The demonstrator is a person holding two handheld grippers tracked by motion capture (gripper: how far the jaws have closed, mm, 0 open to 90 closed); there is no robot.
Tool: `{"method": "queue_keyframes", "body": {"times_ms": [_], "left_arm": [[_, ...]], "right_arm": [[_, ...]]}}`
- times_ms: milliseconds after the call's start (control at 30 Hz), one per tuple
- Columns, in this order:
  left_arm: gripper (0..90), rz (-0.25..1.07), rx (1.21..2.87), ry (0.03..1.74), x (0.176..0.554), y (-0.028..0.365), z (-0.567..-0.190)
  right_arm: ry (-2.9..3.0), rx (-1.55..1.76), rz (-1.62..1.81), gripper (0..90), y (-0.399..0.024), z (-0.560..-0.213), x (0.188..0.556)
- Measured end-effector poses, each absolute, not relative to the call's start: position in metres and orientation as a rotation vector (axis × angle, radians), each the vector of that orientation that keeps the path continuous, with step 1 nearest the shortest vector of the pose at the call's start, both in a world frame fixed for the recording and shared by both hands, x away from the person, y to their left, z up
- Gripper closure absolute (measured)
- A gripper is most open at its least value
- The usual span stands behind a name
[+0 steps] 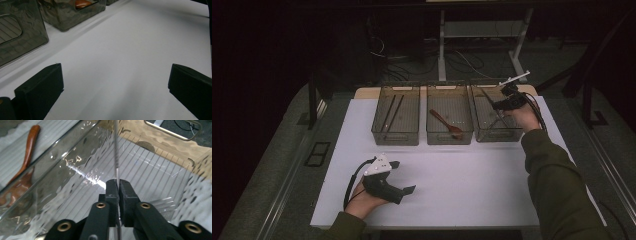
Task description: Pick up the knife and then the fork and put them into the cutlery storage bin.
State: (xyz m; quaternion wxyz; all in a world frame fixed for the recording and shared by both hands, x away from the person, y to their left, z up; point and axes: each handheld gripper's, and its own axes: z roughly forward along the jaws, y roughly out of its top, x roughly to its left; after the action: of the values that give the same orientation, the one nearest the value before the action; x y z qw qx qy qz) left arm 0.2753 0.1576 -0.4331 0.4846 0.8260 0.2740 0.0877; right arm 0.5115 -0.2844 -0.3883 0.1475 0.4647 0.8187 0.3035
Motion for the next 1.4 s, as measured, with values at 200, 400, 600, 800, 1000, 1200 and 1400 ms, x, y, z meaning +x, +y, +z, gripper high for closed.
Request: {"method": "queue_keyframes", "body": {"times_ms": [200, 400, 600, 800, 1000, 1200, 1400], "left_arm": [[0.0, 0.214, 2.015, 0.664, 0.275, 0.157, -0.434], [0.0, 0.215, 2.015, 0.666, 0.275, 0.157, -0.434], [0.0, 0.217, 2.016, 0.666, 0.275, 0.158, -0.434], [0.0, 0.213, 2.023, 0.662, 0.275, 0.158, -0.435], [0.0, 0.206, 2.031, 0.657, 0.274, 0.157, -0.435], [0.0, 0.200, 2.034, 0.653, 0.274, 0.156, -0.436], [0.0, 0.199, 2.036, 0.653, 0.274, 0.156, -0.436]], "right_arm": [[2.334, 1.344, 0.879, 62.1, -0.284, -0.389, 0.510], [2.308, 1.357, 1.010, 46.9, -0.292, -0.381, 0.502], [2.277, 1.360, 1.174, 38.0, -0.298, -0.374, 0.487], [2.264, 1.331, 1.240, 31.5, -0.302, -0.369, 0.466], [2.265, 1.282, 1.253, 24.2, -0.301, -0.369, 0.442], [2.251, 1.204, 1.291, 19.0, -0.302, -0.374, 0.416], [2.245, 1.155, 1.318, 18.0, -0.301, -0.378, 0.392]]}}
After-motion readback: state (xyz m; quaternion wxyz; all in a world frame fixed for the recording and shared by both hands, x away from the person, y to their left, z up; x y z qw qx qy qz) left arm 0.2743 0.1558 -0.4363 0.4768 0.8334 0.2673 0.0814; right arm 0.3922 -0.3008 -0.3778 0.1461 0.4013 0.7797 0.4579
